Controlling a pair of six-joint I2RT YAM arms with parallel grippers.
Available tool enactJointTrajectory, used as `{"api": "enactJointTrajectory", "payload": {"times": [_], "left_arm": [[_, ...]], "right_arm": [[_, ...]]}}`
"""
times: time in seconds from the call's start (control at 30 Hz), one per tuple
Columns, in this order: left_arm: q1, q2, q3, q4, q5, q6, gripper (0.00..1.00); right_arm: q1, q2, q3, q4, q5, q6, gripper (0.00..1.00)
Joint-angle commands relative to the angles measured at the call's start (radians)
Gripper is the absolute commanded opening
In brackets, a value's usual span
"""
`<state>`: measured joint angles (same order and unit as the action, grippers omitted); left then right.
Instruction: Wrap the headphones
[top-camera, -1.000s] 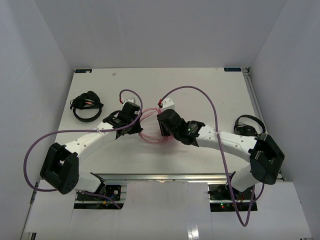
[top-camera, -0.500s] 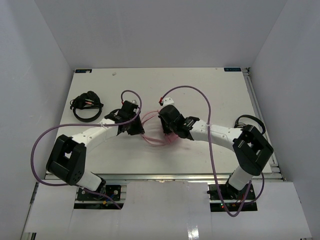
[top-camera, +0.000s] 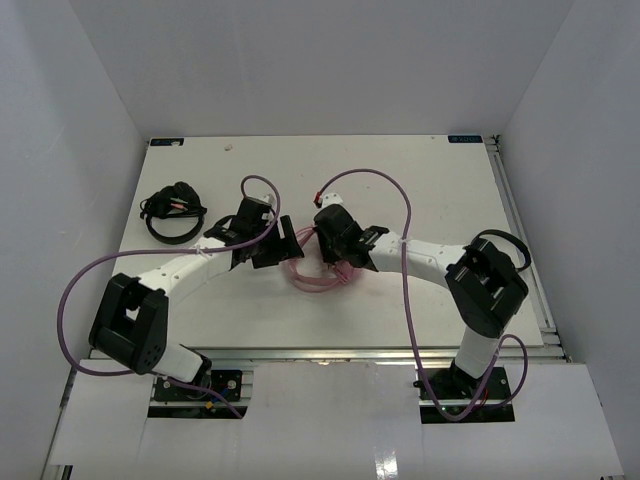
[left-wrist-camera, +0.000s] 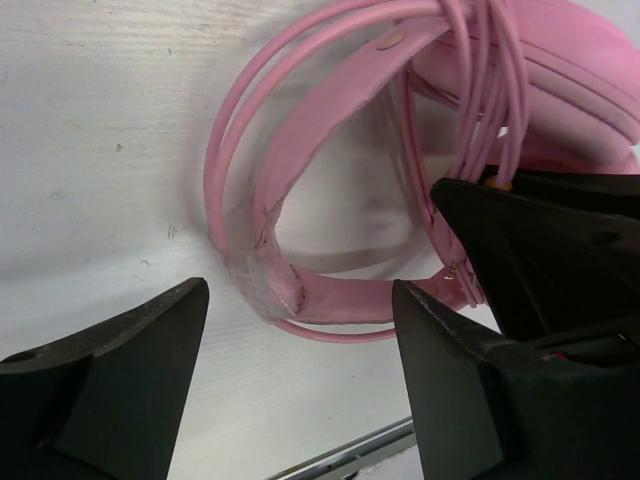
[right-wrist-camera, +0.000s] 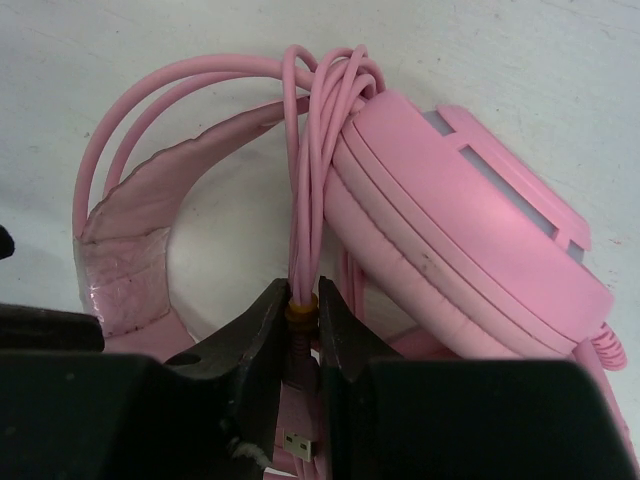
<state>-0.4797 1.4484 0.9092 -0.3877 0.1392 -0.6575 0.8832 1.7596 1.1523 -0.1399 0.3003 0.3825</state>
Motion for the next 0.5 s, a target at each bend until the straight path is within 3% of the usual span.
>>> {"api": "enactJointTrajectory", "payload": {"times": [0.0, 0.47], "left_arm": [[0.006, -0.111, 0.012, 0.0, -0.041, 0.011, 0.86], [0.005, -0.282, -0.02, -0.045, -0.156, 0.019, 0.86]], "right_arm": [[-0.003, 0.047, 0.08, -0.081, -0.003, 0.007, 0.19], [-0.001, 0.062, 0.128, -0.148, 0.08, 0.015, 0.33]]}}
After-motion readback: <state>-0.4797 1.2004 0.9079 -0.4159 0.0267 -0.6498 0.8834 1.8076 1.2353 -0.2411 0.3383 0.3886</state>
